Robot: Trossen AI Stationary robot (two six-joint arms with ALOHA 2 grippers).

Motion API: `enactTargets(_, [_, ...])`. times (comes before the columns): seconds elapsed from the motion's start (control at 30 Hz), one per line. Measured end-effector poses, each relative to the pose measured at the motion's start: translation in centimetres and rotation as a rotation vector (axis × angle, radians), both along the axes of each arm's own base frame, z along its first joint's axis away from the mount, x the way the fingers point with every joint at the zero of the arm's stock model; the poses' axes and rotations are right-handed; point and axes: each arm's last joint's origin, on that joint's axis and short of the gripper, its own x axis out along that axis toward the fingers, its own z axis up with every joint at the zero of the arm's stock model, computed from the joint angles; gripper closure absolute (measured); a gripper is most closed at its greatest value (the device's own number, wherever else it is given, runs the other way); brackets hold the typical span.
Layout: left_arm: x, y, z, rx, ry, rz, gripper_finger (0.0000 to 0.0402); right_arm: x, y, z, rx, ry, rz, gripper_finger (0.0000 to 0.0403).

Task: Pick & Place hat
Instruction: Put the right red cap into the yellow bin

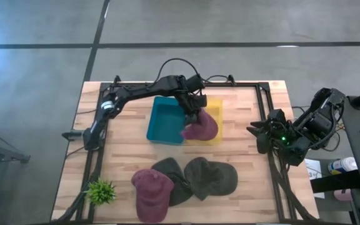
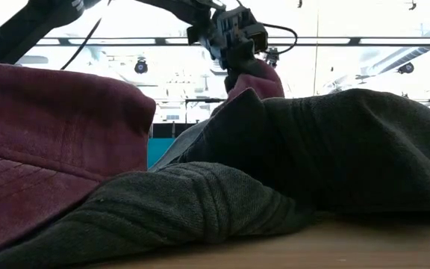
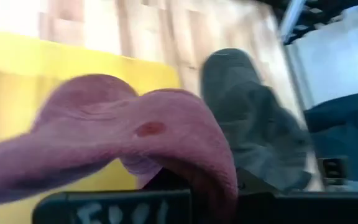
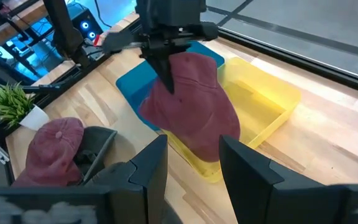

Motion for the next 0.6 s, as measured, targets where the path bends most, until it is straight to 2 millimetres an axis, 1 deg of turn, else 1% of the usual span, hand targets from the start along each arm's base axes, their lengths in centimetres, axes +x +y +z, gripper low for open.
enactTargets(0.13, [0.8, 0.4, -1.0, 0.06, -0.019, 0.036, 0.0389, 0.0, 0.0, 0.0, 0.002, -0.002, 0.0, 0.0264])
enactTargets(0.23, [1.5, 0.5, -0.8, 0.118, -0.075, 0.061, 0.0378, 0.0, 0.0, 0.0, 0.006, -0.003, 0.001, 0.0264])
enactTargets(0.3, [1.8, 0.3, -0.6, 0.18, -0.094, 0.096, 0.0363, 0.0, 0.1, 0.0, 0.015, 0.003, 0.005, 0.0264])
enactTargets(0.4, [1.8, 0.1, -0.8, 0.254, -0.053, 0.143, 0.0329, 0.0, 0.1, -0.1, 0.034, 0.02, 0.015, 0.0264])
enactTargets(0.5, [1.5, 0.0, -1.0, 0.26, -0.008, 0.152, 0.0295, 0.0, 0.2, -0.1, 0.05, 0.036, 0.023, 0.0264])
enactTargets(0.6, [0.9, -0.2, -0.9, 0.266, 0.057, 0.19, 0.0271, 0.0, 0.2, -0.1, 0.058, 0.041, 0.027, 0.0264])
